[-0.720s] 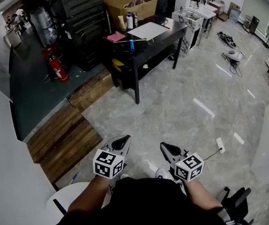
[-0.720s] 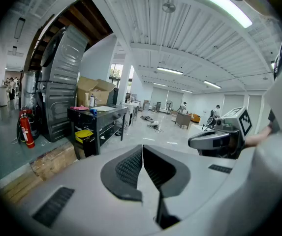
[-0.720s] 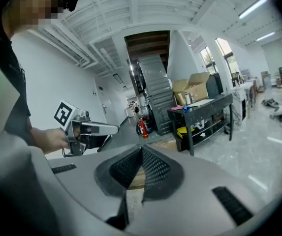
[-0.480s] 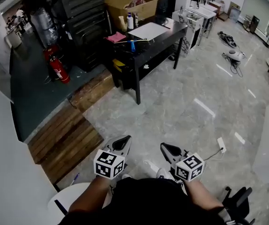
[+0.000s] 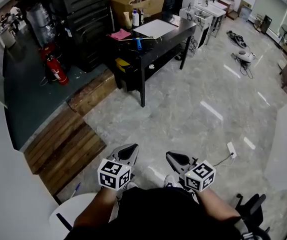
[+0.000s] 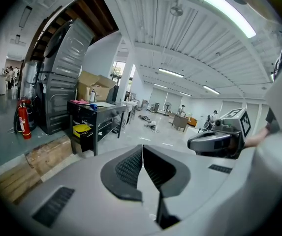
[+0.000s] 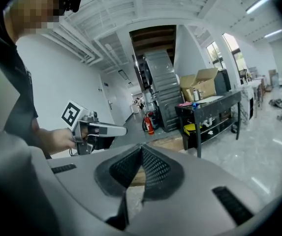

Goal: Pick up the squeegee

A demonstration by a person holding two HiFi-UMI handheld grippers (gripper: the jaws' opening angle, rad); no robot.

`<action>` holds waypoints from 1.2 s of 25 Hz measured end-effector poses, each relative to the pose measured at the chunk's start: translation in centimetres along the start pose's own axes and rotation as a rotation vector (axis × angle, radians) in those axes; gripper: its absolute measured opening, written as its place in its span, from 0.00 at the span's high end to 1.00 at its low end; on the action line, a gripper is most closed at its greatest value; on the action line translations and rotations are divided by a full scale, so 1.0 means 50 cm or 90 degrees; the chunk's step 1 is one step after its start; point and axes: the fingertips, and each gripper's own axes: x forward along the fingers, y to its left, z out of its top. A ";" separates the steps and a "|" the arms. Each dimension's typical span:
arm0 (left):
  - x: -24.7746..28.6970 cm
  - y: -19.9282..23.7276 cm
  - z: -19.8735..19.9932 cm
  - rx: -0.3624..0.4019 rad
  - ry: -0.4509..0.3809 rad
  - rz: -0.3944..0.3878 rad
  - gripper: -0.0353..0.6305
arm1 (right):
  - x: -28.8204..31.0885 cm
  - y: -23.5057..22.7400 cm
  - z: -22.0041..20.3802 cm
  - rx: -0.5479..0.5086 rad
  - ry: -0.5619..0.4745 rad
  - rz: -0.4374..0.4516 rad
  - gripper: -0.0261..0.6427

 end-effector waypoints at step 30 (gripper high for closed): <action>-0.092 0.125 0.000 -0.009 -0.018 -0.031 0.92 | 0.086 0.056 0.008 0.028 0.005 -0.074 0.95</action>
